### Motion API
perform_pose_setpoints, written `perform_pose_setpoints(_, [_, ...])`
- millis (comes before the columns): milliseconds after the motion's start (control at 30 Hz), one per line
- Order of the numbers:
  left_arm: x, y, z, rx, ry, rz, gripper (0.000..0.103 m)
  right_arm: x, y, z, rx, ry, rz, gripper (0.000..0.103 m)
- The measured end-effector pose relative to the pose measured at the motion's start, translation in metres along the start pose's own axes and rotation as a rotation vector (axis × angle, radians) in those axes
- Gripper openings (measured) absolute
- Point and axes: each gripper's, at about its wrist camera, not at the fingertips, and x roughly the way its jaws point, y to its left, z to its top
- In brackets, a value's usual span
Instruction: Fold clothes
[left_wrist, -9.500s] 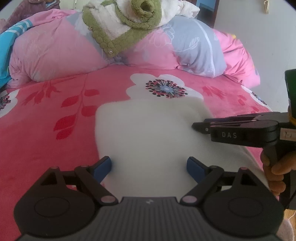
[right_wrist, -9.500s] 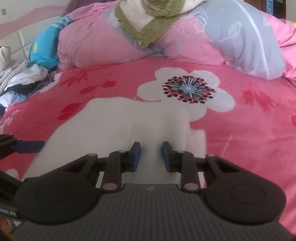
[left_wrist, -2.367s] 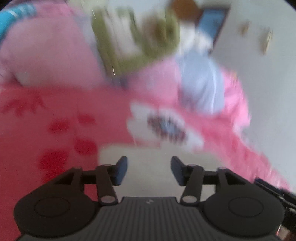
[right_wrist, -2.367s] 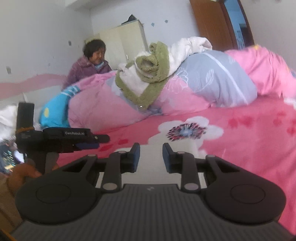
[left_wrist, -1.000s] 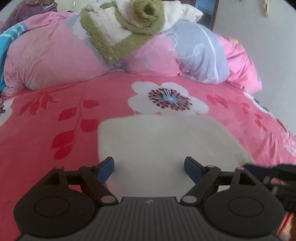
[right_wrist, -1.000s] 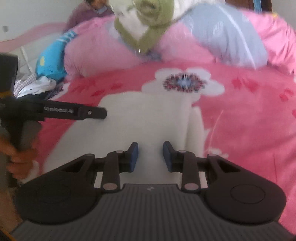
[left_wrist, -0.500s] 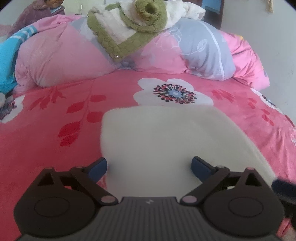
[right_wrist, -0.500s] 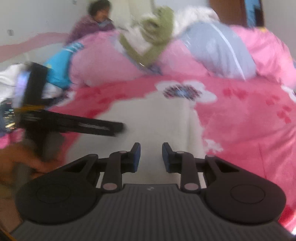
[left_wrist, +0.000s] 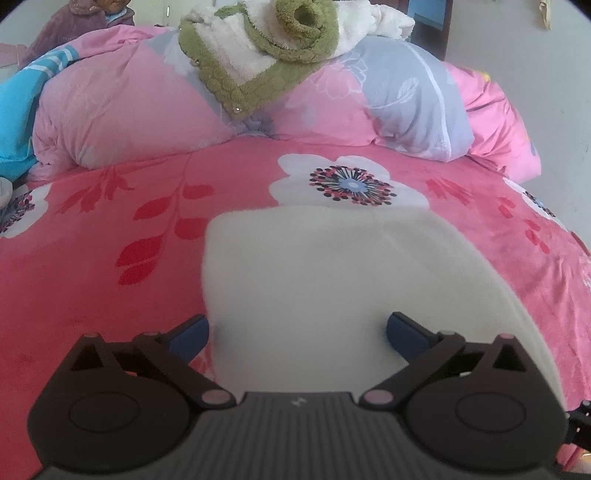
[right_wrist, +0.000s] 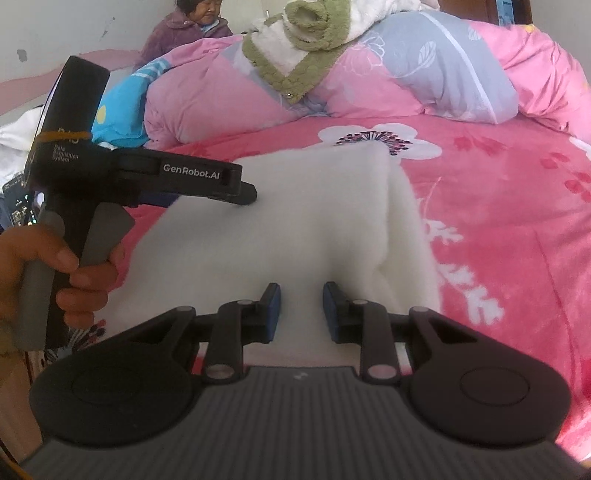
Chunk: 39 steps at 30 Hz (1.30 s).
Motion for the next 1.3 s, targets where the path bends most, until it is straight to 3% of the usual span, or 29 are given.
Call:
perform_pose_setpoints(633, [-0.001, 0.000, 0.000, 0.003, -0.002, 0.008, 0.103, 0.001, -0.003, -0.001, 0.000, -0.012, 0.004, 0.025])
perform_pose_setpoints(833, [-0.007, 0.016, -0.016, -0.070, -0.012, -0.058, 0.103, 0.001, -0.003, -0.001, 0.004, -0.020, 0.003, 0.025])
perform_pose_setpoints(1067, [-0.036, 0.013, -0.043, 0.000, -0.107, -0.071, 0.103, 0.000, -0.002, -0.008, 0.017, -0.058, -0.003, 0.025])
perform_pose_setpoints(1300, [-0.051, 0.011, -0.058, 0.031, -0.110, -0.090, 0.103, -0.004, -0.011, -0.013, 0.055, -0.090, 0.032, 0.026])
